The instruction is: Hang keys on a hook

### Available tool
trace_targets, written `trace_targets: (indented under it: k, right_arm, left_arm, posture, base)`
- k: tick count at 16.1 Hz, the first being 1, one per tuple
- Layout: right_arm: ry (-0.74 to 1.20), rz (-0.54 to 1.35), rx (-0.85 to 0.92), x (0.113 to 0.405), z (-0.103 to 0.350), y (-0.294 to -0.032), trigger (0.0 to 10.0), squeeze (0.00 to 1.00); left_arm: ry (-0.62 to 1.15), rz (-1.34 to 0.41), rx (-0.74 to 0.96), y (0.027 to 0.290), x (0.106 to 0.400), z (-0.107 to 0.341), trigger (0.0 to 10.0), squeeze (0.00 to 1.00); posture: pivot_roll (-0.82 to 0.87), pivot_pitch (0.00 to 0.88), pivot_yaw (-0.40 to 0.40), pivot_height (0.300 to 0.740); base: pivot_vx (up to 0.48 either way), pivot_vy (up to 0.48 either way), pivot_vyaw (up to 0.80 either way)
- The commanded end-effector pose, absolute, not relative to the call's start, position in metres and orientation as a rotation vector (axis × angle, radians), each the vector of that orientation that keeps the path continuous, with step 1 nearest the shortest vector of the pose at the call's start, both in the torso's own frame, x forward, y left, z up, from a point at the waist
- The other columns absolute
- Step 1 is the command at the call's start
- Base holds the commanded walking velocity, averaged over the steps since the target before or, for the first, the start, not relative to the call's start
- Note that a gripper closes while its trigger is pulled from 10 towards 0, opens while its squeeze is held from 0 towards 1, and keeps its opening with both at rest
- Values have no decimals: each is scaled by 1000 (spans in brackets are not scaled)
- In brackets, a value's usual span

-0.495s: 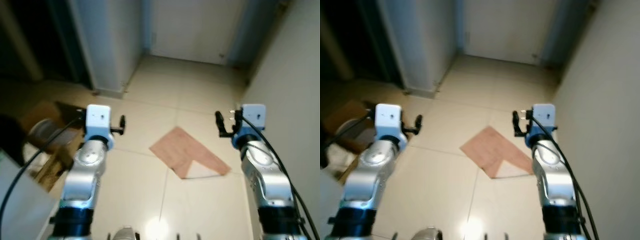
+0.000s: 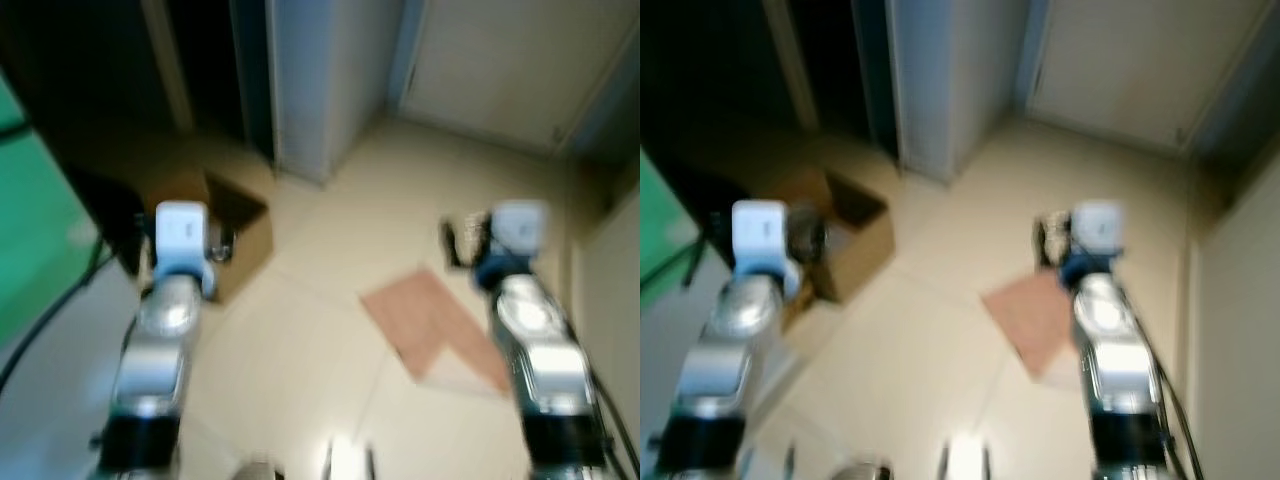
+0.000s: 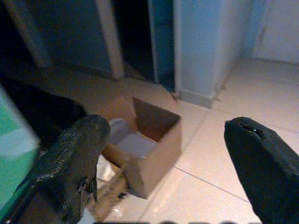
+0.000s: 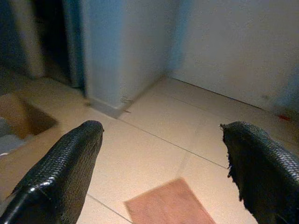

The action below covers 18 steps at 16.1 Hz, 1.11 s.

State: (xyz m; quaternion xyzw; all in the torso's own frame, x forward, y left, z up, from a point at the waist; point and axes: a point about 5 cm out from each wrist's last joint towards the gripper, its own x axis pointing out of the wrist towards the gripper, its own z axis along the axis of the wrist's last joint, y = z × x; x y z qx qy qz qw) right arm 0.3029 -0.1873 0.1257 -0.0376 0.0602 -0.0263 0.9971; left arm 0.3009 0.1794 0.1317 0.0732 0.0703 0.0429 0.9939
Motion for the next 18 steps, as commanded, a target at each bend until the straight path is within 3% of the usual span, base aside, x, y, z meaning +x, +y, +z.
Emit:
trace_targets:
  k: [1, 3, 6, 7, 12, 18]
  right_arm:
    - [116, -60, -70, 303, 126, -190, 10000, 1000]
    - [131, -51, -58, 302, 124, -183, 10000, 1000]
    - [135, -40, -65, 299, 122, -180, 10000, 1000]
    - [136, -41, -65, 297, 121, -181, 10000, 1000]
    - [153, -40, -61, 295, 119, -181, 10000, 1000]
    - [143, -54, -119, 296, 120, -183, 10000, 1000]
  left_arm:
    - [156, 11, 122, 169, 299, 128, 10000, 635]
    - [175, -5, 74, 170, 298, 125, 10000, 600]
    - [201, -15, 135, 169, 302, 122, 10000, 537]
    - [163, -10, 68, 166, 305, 128, 10000, 8]
    - [114, -2, 84, 165, 307, 136, 10000, 0]
    - [129, -12, 64, 166, 305, 133, 10000, 0]
  posture:
    - [-96, 0, -16, 740]
    - [-103, 0, -8, 740]
    - [-119, 0, 6, 740]
    - [-125, 0, 10, 740]
    - [-127, 0, 15, 740]
    - [-121, 0, 11, 740]
  base:
    - [0, 0, 800]
    - [0, 0, 800]
    - [0, 0, 800]
    - [0, 0, 800]
    - [0, 0, 666]
    - [0, 0, 0]
